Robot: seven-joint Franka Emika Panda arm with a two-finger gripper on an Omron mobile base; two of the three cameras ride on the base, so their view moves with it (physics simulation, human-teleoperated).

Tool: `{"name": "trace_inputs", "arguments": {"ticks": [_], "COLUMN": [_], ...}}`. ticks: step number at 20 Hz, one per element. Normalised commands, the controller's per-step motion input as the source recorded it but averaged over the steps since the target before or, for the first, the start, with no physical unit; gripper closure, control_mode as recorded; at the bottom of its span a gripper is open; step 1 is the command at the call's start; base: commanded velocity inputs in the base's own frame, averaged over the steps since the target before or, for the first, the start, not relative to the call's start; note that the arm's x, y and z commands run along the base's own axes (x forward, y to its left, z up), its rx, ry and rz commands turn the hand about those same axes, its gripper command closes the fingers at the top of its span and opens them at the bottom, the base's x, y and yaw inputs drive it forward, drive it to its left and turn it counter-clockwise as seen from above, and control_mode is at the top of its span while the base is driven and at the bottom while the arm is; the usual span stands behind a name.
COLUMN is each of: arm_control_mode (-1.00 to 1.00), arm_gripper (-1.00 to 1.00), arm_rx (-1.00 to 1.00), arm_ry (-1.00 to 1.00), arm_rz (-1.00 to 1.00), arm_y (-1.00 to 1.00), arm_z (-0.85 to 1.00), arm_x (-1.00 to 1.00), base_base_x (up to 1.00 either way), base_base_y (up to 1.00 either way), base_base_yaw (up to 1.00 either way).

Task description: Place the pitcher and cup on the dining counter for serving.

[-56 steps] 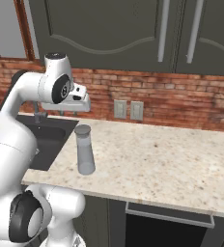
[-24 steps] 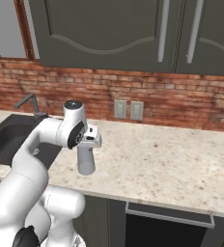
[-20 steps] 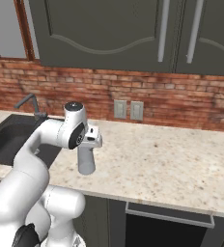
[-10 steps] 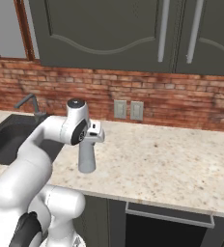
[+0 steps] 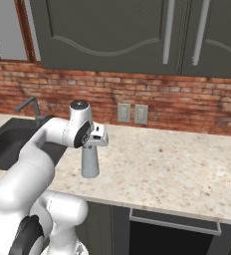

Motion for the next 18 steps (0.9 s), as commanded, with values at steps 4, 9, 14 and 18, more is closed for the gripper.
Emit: {"name": "trace_inputs", "arguments": {"ticks": [4, 9, 14, 18], "arm_control_mode": [-1.00, -1.00, -1.00, -1.00], "arm_gripper": [1.00, 1.00, 1.00, 1.00], "arm_rx": [0.00, 0.00, 0.00, 0.00], "arm_ry": [-0.03, -0.21, -0.38, -0.42], "arm_rz": [0.00, 0.00, 0.00, 0.00], "arm_y": [0.00, 0.00, 0.00, 0.00], "arm_z": [0.00, 0.14, 0.50, 0.68], "arm_x": [-0.07, -0.24, -0.38, -0.44], "base_base_x": [0.00, 0.00, 0.00, 0.00], "base_base_y": [0.00, 0.00, 0.00, 0.00], "base_base_yaw": [0.00, 0.00, 0.00, 0.00]}}
